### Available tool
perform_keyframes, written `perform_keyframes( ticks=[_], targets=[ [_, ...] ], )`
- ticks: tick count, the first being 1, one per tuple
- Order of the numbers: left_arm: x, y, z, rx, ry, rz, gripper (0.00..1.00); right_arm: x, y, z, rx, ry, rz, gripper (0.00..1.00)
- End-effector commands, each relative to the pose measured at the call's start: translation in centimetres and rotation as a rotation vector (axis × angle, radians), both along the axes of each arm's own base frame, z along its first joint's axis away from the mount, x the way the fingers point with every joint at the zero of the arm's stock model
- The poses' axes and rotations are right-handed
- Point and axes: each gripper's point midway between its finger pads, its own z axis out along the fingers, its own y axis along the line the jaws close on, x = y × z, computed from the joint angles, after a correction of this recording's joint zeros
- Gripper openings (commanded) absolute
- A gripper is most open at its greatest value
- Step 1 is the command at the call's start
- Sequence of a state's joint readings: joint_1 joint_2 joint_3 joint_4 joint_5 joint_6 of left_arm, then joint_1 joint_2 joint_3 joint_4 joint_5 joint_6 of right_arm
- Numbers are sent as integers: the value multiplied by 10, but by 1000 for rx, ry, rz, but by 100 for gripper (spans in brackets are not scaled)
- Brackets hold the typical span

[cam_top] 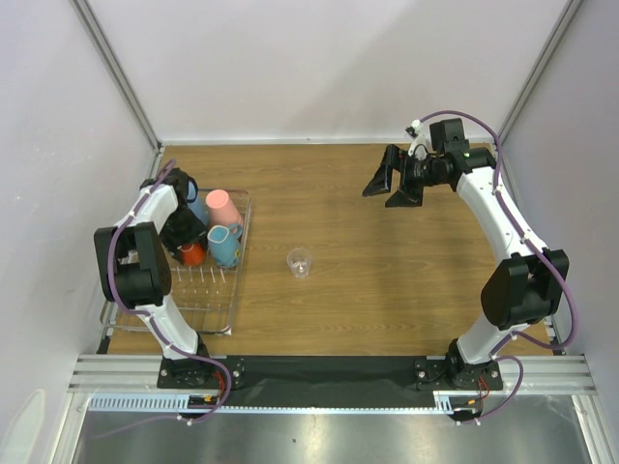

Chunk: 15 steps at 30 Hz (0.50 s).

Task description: Load the cups into the dish rack

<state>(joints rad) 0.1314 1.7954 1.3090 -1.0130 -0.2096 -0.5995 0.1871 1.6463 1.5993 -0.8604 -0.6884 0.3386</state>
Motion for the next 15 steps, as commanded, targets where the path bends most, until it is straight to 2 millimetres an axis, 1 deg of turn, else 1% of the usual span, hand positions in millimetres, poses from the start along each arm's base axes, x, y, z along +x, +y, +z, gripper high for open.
perform_keyframes(
  ticks=[1, 5, 6, 7, 8, 10, 13, 14, 15],
  targets=[
    [19, 9, 6, 38, -59, -25, 4, -1, -2, 17, 8, -54, 2, 93],
    [19, 9, 3, 35, -45, -29, 16, -2, -3, 17, 8, -56, 2, 93],
    [18, 10, 1, 37, -44, -32, 24, -2, -3, 17, 9, -56, 2, 93],
    [19, 10, 1, 39, -49, -29, 27, -3, -3, 18, 9, -59, 2, 93],
    [20, 12, 1, 39, -59, -29, 29, -4, -3, 17, 8, -56, 2, 93],
    [20, 13, 1, 37, -59, -26, 31, -4, -5, 17, 7, -57, -1, 93],
    [20, 14, 1, 37, -56, -36, 41, -4, -5, 18, 10, -59, -2, 93],
    [19, 15, 1, 37, -56, -32, 48, -5, -4, 19, 12, -59, -1, 93],
    [18, 14, 1, 36, -55, -34, 50, -5, -4, 19, 12, -59, -1, 93]
  ],
)
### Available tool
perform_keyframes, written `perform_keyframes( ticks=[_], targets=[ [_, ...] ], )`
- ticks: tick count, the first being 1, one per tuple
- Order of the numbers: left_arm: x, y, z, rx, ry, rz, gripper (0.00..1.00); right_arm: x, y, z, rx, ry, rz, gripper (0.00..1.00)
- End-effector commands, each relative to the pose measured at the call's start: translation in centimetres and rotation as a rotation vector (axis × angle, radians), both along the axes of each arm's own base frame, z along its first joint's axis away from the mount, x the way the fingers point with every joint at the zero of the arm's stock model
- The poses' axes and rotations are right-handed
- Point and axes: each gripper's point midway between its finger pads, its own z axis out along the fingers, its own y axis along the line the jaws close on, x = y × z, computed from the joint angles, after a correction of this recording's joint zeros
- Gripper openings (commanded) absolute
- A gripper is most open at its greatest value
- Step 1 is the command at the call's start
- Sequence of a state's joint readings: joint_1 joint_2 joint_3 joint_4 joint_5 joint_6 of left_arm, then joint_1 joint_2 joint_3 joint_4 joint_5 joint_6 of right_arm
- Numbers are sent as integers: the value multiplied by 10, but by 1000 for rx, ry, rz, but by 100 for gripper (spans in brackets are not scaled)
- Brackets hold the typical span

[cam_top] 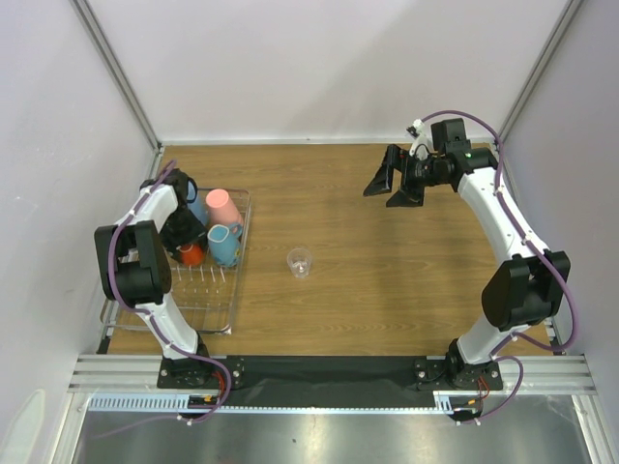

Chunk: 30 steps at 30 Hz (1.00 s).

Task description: Load the cups into the dish rack

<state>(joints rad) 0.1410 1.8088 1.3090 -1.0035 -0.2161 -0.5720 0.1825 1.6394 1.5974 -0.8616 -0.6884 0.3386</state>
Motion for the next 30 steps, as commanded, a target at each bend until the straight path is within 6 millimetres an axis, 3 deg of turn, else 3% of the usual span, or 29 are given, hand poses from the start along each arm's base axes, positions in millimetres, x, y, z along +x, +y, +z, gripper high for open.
perform_keyframes(
  ticks=[1, 8, 11, 17, 30],
  targets=[
    [19, 9, 5, 26, -70, -17, 52, -4, -2, 18, 12, -56, 1, 93],
    [15, 7, 3, 16, -63, -20, 79, -6, -2, 19, 19, -59, 4, 93],
    [14, 6, 2, 9, -64, -24, 84, -7, -2, 21, 22, -61, 4, 93],
    [13, 3, 7, -3, -82, -30, 85, -9, -2, 24, 26, -68, 2, 93],
    [11, -8, 39, -42, -175, -54, 83, -14, 2, 31, 61, -74, 1, 93]
  ],
)
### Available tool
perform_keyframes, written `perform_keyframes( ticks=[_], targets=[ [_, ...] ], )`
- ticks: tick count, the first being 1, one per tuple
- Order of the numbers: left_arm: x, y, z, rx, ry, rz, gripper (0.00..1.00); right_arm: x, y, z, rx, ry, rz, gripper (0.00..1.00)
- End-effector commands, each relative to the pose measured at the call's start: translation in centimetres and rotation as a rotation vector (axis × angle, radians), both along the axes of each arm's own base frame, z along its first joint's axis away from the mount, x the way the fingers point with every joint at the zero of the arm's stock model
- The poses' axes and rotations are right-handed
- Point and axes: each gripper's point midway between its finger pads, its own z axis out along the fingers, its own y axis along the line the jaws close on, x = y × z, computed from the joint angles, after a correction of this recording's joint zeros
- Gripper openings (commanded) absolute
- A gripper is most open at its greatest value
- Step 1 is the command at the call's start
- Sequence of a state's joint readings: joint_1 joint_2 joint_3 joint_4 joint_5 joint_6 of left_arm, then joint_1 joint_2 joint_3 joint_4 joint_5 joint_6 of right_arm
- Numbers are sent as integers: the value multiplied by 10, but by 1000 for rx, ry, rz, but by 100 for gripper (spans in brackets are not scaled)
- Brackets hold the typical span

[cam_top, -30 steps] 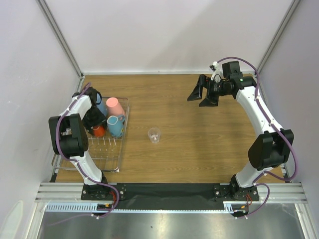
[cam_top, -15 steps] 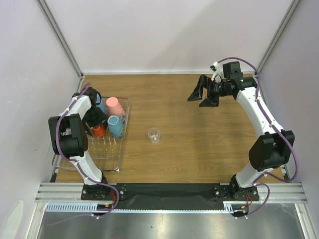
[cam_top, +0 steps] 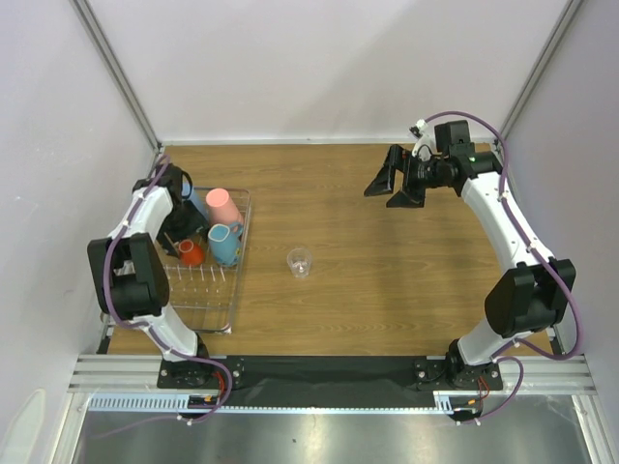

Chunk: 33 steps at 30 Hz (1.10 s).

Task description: Load the cups into the dish rack

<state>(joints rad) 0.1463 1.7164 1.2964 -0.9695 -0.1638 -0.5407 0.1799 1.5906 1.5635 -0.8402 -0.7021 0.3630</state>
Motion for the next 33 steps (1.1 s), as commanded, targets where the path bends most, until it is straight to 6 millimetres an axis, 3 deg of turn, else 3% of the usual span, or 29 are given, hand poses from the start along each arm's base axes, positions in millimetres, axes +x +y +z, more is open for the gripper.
perform_keyframes(
  ticks=[1, 7, 11, 21, 25, 29, 33],
  targets=[
    [1, -3, 16, -10, -62, -24, 83, -7, 3, 21, 38, -58, 9, 93],
    [-6, -9, 28, -29, -94, -33, 82, -10, 6, 21, 37, -59, 14, 93],
    [-7, -10, 46, -31, -126, -37, 84, -12, 13, 16, 20, -50, 22, 93],
    [-20, -21, 99, -57, -267, -40, 86, -17, 66, -13, -81, 12, 81, 87],
    [-29, -29, 122, -79, -333, -34, 88, -26, 99, -33, -145, 41, 123, 83],
    [-34, -59, 142, -181, -430, -75, 88, -34, 124, -60, -199, 85, 166, 71],
    [-38, -103, 170, -326, -511, -177, 88, -38, 142, -90, -274, 130, 197, 68]
  ],
)
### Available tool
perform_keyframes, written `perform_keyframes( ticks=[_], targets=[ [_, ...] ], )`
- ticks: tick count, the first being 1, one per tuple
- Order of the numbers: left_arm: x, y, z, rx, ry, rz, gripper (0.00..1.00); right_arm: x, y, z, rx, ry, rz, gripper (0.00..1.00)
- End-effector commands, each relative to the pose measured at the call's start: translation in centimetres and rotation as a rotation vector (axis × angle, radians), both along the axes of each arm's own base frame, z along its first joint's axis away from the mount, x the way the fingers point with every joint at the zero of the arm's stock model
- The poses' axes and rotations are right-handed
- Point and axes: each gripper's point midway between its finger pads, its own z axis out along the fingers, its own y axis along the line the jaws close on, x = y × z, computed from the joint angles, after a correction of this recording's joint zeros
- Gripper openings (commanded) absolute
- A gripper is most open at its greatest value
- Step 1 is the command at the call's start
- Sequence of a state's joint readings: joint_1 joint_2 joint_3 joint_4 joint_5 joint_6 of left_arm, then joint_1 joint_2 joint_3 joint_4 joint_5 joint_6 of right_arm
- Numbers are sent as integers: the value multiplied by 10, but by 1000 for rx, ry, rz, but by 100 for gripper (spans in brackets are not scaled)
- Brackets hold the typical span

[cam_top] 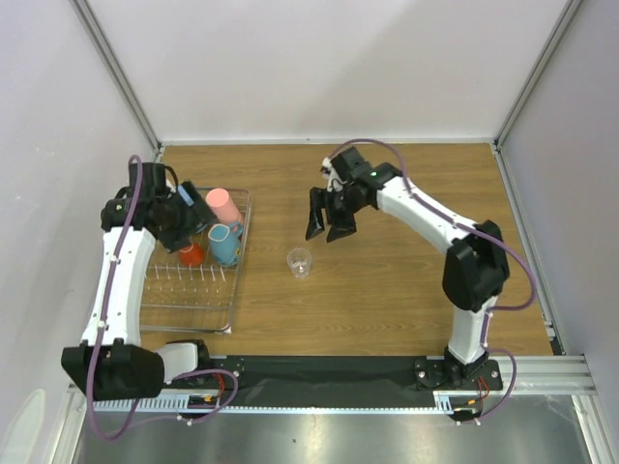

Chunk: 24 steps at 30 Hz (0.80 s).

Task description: Load the cups into the dish rack

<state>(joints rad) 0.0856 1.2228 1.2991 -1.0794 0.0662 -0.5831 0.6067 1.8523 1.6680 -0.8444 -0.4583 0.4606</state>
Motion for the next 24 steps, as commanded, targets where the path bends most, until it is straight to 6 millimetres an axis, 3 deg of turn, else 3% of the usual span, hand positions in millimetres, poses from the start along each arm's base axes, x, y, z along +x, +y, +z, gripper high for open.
perform_keyframes(
  ticks=[1, 3, 6, 10, 15, 24],
  targets=[
    [0, -49, 42, -148, -140, -127, 89, 5, 11, -11, -68, -17, -9, 68],
    [-8, -76, 64, -224, -207, -206, 89, 4, 19, -25, -109, -12, 2, 68],
    [-10, -99, 93, -306, -297, -289, 90, 5, 24, -43, -151, 8, -5, 67],
    [-14, -119, 118, -356, -347, -394, 90, 0, 30, -63, -189, 43, 2, 63],
    [-17, -130, 134, -366, -395, -468, 90, -6, 32, -88, -224, 92, 14, 58],
    [-12, -150, 154, -421, -445, -565, 90, -2, 38, -104, -234, 111, 47, 41]
  ],
)
